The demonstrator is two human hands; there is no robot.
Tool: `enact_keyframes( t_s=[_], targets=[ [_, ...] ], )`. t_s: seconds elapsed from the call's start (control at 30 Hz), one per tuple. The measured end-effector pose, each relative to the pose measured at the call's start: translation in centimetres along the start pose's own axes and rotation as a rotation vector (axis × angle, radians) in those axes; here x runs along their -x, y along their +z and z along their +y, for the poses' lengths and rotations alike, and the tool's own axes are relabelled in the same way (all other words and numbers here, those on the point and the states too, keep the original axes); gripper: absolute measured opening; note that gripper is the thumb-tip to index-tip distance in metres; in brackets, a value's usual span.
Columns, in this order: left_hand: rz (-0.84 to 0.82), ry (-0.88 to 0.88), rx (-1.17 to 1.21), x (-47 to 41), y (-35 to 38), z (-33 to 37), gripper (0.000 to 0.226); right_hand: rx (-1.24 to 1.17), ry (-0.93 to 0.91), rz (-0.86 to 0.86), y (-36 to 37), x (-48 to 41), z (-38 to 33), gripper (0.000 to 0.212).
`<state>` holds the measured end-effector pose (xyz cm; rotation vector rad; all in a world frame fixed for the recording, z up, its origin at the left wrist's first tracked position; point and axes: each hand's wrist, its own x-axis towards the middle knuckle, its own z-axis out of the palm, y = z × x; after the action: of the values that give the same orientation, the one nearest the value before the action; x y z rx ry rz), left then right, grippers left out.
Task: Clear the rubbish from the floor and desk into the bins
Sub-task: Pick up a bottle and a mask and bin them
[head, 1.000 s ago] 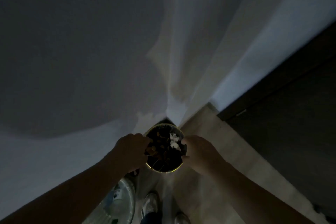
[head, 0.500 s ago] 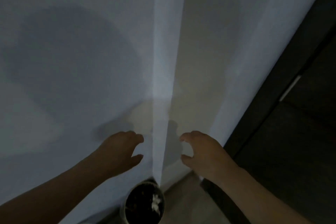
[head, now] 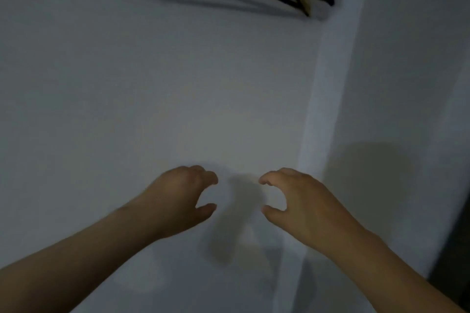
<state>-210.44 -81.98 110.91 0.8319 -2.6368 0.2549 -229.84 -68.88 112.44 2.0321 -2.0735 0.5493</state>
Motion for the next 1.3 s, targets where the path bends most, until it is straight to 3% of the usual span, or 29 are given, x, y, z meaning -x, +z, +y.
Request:
enact_keyframes(
  t_s=[0.37,0.6,0.77,0.97,1.3],
  targets=[
    [-0.008,-0.583,-0.307,29.8,-15.8,-13.5,0.047,-0.234,-0.577,-0.023,2.9,-4.7,-31.8,0.045],
    [0.014,-0.853,-0.43,46.6,-25.1,-15.6,0.05,-0.353,-0.84,-0.06,3.1,-1.7,-50.6,0.047],
    [0.026,-0.992,-0.472,55.1,-29.4,-15.6,0.04,-0.418,-0.98,-0.069,2.8,0.7,-60.2,0.048],
    [0.038,-1.115,-0.547,62.7,-32.4,-17.2,0.045,-0.452,-1.121,-0.083,3.5,2.0,-70.4,0.045],
    [0.004,-1.358,-0.624,73.5,-34.9,-24.7,0.042,-0.548,-1.335,-0.109,8.4,0.0,-87.5,0.047]
  ],
)
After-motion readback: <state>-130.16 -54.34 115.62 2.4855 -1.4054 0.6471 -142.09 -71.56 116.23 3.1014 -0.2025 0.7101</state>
